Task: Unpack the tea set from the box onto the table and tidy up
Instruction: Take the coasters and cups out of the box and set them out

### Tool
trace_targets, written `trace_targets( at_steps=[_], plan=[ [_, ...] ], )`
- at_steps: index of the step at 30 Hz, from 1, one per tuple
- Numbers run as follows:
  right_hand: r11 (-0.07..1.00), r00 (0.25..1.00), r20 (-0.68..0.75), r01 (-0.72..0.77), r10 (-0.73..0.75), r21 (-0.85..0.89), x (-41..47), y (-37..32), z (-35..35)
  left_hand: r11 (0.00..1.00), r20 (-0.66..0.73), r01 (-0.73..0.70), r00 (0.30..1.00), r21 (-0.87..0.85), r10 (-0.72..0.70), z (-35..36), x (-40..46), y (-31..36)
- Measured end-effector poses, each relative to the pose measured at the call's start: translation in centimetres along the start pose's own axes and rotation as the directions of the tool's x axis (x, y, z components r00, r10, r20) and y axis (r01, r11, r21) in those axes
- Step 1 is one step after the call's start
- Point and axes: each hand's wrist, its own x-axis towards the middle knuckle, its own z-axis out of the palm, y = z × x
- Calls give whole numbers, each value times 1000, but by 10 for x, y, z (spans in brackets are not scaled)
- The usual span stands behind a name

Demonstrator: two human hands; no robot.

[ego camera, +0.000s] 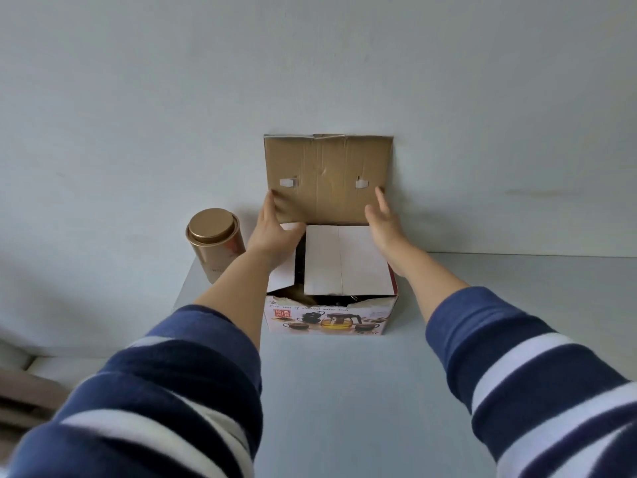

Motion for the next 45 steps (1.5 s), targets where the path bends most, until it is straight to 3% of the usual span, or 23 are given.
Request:
trace_targets(
  at_steps=[3,6,8,10,12,15,18,20,22,24,26,28,30,32,35,37,40,42,43,45],
  plan=[
    [978,998,-8,-55,54,-202,-1,7,6,965,-1,14,1000,262,-14,7,-3,-6],
    [976,998,-42,-49,41,-214,-2,12,5,959,-11,0,1000,282,3,3,-9,-5],
    [957,998,-17,-55,52,-285,-9,14,3,986,43,23,999,167,-30,-6,-13,-4],
    [889,999,18,-19,31,-458,-24,17,4,991,90,93,992,-92,-85,-16,-17,-7],
    [804,994,107,75,-15,-590,-43,20,8,956,52,133,991,-263,-124,-28,-21,-15],
    [631,967,253,204,-13,-748,-67,26,17,995,-48,96,994,-35,-98,-45,-32,-28],
    [562,957,291,242,-3,-791,-79,28,17,966,-4,15,1000,256,-14,-42,-48,-37],
    [576,946,320,290,-52,-764,-84,27,12,944,41,27,998,328,-43,-28,-61,-42],
    [640,942,270,335,-201,-691,-89,26,6,950,35,69,996,305,-84,-14,-73,-43],
    [682,900,145,409,-410,-606,-96,27,-1,967,3,93,995,236,-96,-2,-81,-44],
    [779,843,-118,419,-524,-466,-105,26,-8,971,-51,108,994,213,-99,5,-86,-45],
    [946,836,-442,277,-325,-171,-106,30,-14,964,-127,119,988,237,-90,9,-87,-45],
    [962,811,-583,127,39,240,-98,42,-19,951,-197,128,978,280,-73,11,-88,-43],
    [852,787,-552,65,276,519,-92,52,-23,939,-268,135,962,316,-48,12,-90,-38],
    [572,744,-303,-129,596,810,-92,66,-29,885,-300,125,954,448,17,13,-93,-28],
    [476,714,-96,-354,693,805,-100,78,-28,807,-248,96,967,582,64,16,-94,-19],
    [466,670,66,-581,739,667,-107,83,-26,684,-141,59,988,727,65,19,-96,-6],
    [570,707,-19,-554,707,606,-107,72,-29,627,-71,64,997,776,-13,21,-96,5],
    [686,757,-148,-468,637,557,-103,66,-30,602,-41,69,997,795,-60,22,-95,12],
    [944,867,-382,-260,321,203,-98,53,-34,559,8,75,989,826,-146,26,-91,23]
  ],
)
